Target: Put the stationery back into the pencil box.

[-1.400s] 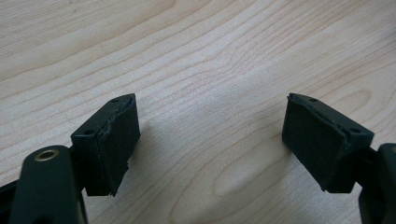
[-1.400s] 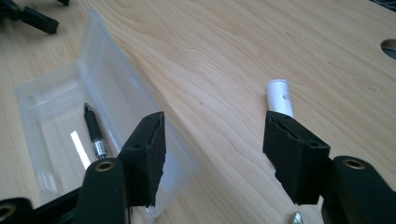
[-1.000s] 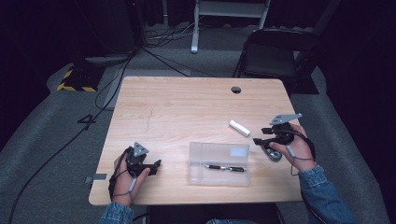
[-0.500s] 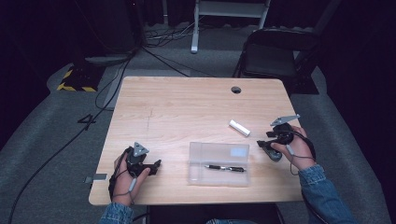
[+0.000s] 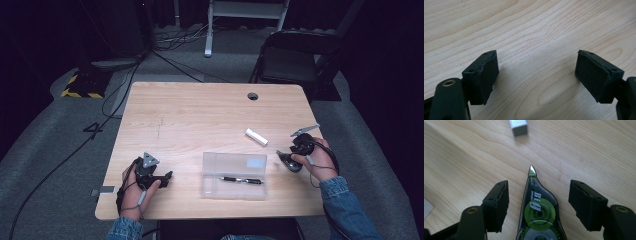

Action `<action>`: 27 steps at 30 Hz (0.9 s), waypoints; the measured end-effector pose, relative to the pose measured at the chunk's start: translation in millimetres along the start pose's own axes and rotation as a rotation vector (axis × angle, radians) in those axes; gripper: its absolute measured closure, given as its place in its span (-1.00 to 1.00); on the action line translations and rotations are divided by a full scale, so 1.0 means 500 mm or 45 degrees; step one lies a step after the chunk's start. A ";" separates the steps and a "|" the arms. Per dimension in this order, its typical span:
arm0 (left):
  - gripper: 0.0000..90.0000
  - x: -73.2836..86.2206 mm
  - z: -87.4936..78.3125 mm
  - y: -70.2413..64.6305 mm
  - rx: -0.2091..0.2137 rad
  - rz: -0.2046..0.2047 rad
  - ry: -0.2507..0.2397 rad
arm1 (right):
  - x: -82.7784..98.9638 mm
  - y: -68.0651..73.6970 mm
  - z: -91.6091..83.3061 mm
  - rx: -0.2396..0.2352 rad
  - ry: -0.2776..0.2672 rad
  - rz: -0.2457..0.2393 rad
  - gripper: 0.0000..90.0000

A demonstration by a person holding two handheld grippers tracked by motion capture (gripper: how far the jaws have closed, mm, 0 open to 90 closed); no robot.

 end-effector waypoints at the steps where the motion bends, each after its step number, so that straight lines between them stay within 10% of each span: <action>1: -0.57 0.000 0.000 0.000 0.000 0.000 0.000 | 0.001 0.001 0.003 0.002 0.010 -0.003 -0.25; 27: -0.57 0.000 0.000 0.000 -0.002 0.003 0.000 | 0.021 0.002 0.010 0.040 0.136 -0.027 0.16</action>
Point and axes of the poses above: each handheld gripper's, and its own axes: z roughly forward along the jaws, x roughly out of its underside, y roughly to its left, the point moved 6 cm from there along z, roughly forward along the jaws, and after that the axes turned 13 degrees about x, right-handed, at the moved point
